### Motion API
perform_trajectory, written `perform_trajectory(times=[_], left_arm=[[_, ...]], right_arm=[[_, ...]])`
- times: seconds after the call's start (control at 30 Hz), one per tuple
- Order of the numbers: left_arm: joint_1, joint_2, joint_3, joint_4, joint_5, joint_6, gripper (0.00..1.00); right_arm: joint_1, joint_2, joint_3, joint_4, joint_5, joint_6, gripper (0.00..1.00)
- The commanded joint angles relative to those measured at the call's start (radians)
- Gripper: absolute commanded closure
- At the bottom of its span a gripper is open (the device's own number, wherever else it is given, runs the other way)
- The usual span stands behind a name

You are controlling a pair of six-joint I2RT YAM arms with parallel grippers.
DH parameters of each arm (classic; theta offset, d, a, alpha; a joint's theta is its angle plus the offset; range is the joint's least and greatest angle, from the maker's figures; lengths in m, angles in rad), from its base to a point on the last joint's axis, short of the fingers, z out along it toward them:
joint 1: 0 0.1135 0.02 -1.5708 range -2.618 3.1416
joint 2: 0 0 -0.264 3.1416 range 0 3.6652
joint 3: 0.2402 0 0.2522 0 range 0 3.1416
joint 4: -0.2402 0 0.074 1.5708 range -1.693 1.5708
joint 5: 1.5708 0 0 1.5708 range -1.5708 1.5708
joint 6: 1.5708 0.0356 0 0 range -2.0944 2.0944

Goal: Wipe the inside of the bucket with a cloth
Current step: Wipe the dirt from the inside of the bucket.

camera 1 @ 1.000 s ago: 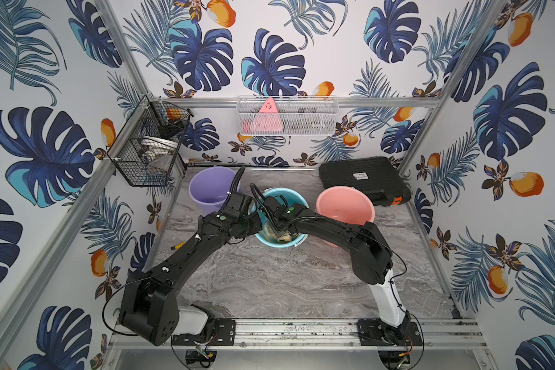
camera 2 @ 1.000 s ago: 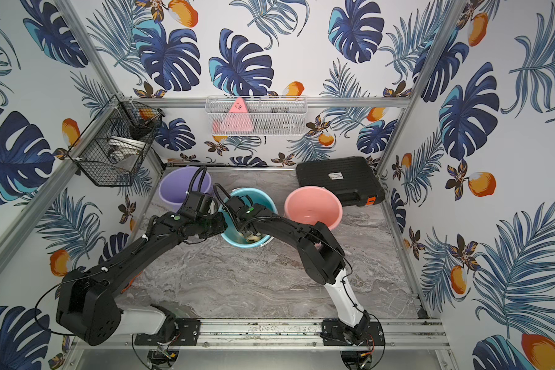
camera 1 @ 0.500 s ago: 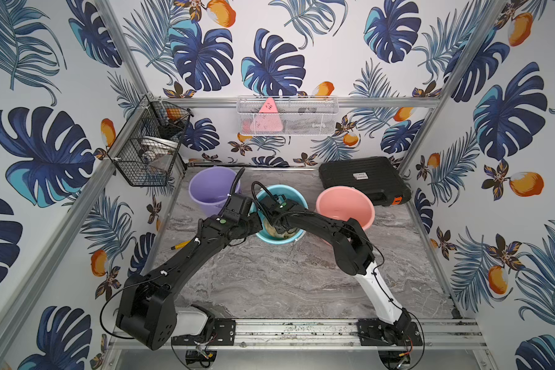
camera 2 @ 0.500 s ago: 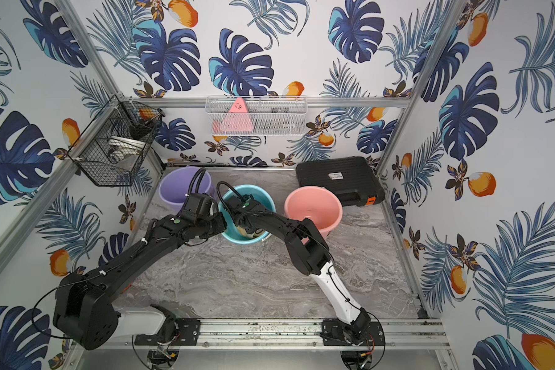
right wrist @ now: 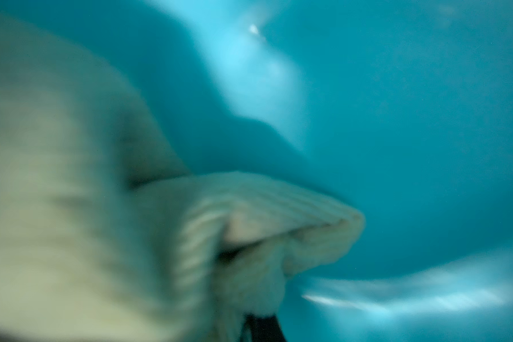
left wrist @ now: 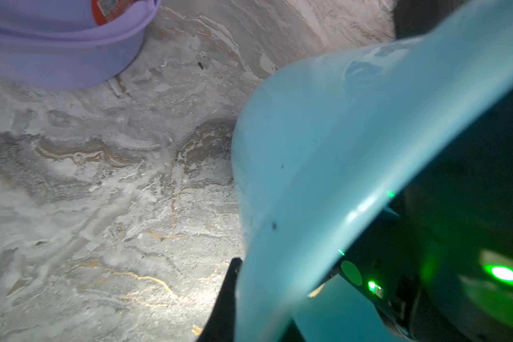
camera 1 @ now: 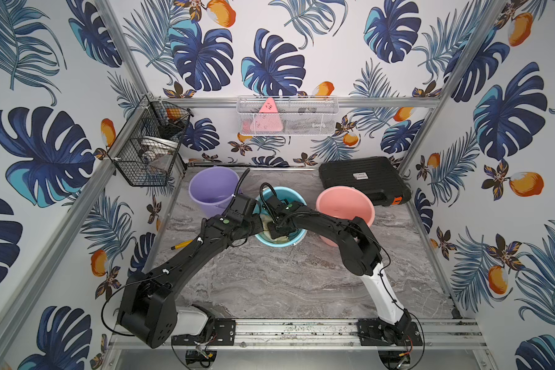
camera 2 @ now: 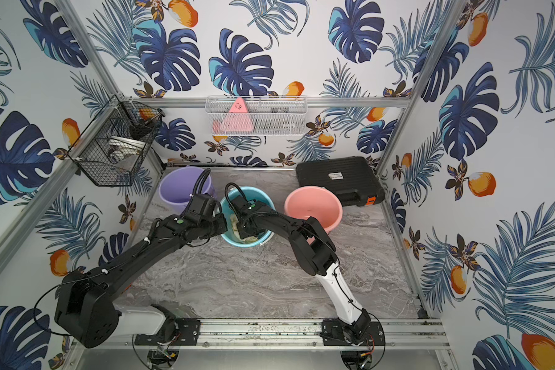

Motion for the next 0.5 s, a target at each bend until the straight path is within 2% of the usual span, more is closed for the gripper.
perform_trajectory(times=[0.0,0.07,0.13,0.23,0.33,0.47], left_arm=[[-0.025,0.016,-0.006,-0.099,-0.002,0.019,1.0],[-0.04,0.009,-0.018,-0.093,-0.039,0.004,1.0],[-0.053,0.004,-0.03,-0.091,-0.075,-0.007,1.0],[-0.065,-0.01,-0.05,-0.073,-0.105,-0.036,1.0],[-0.076,-0.022,-0.063,-0.052,-0.125,-0.058,1.0],[-0.086,-0.033,-0.08,-0.034,-0.147,-0.075,1.0]], right_arm=[[0.013,-0.058,-0.055,0.092,-0.378,-0.016,1.0],[0.013,-0.11,-0.096,0.136,-0.407,-0.007,1.0],[0.013,-0.168,-0.132,0.16,-0.364,0.006,1.0],[0.017,-0.212,-0.14,0.096,-0.146,0.018,1.0],[0.015,-0.187,-0.099,-0.037,0.115,0.026,1.0],[0.012,-0.138,-0.047,-0.142,0.331,0.015,1.0]])
